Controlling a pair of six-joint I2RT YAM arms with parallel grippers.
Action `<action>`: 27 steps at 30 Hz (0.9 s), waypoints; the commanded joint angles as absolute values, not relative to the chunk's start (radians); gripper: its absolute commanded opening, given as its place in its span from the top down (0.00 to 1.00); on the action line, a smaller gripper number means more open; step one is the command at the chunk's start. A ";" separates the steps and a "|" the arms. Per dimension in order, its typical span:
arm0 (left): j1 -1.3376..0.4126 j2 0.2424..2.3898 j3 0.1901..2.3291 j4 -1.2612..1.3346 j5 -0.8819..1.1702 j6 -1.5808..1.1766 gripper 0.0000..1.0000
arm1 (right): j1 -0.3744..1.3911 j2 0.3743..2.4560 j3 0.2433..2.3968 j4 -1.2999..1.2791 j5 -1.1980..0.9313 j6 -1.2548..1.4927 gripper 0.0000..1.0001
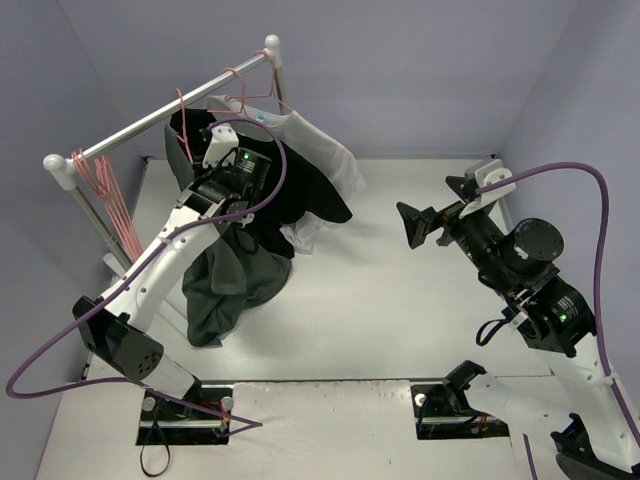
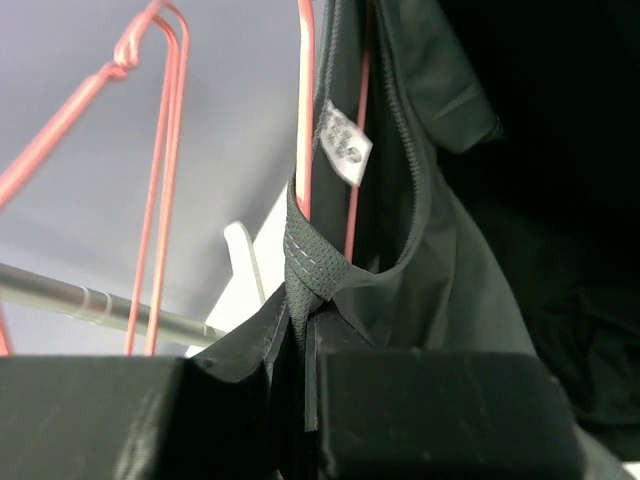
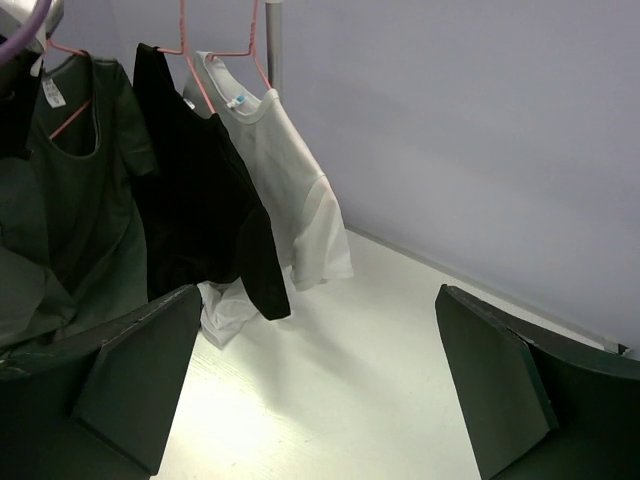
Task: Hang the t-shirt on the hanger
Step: Place the hanger at the clothesline.
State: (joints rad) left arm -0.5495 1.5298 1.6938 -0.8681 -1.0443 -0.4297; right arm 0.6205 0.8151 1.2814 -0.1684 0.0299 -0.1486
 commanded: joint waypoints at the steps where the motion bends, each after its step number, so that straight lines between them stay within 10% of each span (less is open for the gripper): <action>1: -0.540 1.458 1.667 -0.850 -1.044 -0.494 1.00 | 0.615 0.810 1.268 -0.084 0.047 -0.144 0.00; 7: -0.539 1.463 1.638 -0.847 -0.956 -0.522 1.00 | 0.615 0.829 1.267 -0.084 0.038 -0.166 0.00; 15: -0.540 1.389 1.762 -0.842 -0.799 -0.432 0.37 | 0.615 0.830 1.266 -0.085 0.077 -0.186 0.00; 27: -0.540 1.054 1.795 -0.841 -0.363 -0.183 0.29 | 0.615 0.739 1.223 -0.086 0.377 -0.118 0.00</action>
